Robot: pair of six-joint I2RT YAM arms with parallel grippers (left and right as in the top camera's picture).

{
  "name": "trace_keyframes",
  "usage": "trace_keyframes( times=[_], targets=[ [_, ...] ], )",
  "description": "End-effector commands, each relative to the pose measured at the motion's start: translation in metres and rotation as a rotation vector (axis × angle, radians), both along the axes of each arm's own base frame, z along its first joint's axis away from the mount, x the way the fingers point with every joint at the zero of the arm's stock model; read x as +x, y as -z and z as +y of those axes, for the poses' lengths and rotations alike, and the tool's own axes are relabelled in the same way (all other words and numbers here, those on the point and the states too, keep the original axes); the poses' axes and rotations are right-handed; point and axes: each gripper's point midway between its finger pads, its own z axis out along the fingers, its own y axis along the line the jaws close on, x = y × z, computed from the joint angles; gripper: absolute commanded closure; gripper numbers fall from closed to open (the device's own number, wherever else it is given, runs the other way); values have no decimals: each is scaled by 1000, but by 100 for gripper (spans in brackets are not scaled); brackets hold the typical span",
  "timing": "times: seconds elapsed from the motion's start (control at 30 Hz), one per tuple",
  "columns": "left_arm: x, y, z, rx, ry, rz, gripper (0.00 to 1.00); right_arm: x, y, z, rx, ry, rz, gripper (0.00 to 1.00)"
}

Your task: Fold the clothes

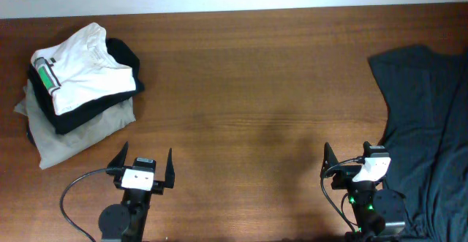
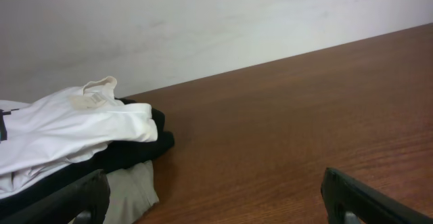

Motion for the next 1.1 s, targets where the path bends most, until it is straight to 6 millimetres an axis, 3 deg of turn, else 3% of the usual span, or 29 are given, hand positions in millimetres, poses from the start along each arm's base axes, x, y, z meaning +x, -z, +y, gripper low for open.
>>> trace_keyframes(
  times=[0.0,0.37,0.47,0.5,0.53,0.6,0.63,0.67,0.77,0.87,0.97,1.07],
  targets=[
    [0,2,0,-4,-4,3,1,0,2,-2,-8,10,3,1],
    [0,-1,0,-5,-3,-11,1,0,2,-2,-7,10,2,1],
    [-9,-4,-38,-21,224,-17,1,0,1,-2,-6,5,-3,1],
    [-11,-5,-43,-23,252,-19,1,0,1,1,-3,-9,-2,1],
    [-12,-5,-46,-25,273,-20,1,-2,-1,17,15,-99,-6,2],
    [-14,-30,-51,-49,304,-114,1,-5,-9,37,37,-218,-32,1],
    [-18,-61,-50,-69,307,-215,1,-10,-27,46,41,-271,-69,1],
    [-21,-79,-49,-65,300,-260,1,-12,-39,47,39,-280,-92,1],
    [-21,-106,-38,-75,232,-165,1,-18,-82,50,36,-299,-136,2],
    [-5,-129,-34,-80,193,-8,1,-2,-91,51,82,-293,41,1],
    [33,-154,-39,-87,198,178,1,29,-87,51,138,-279,401,1],
    [72,-142,-43,-98,195,431,1,57,-85,50,175,-259,666,1]
  ],
)
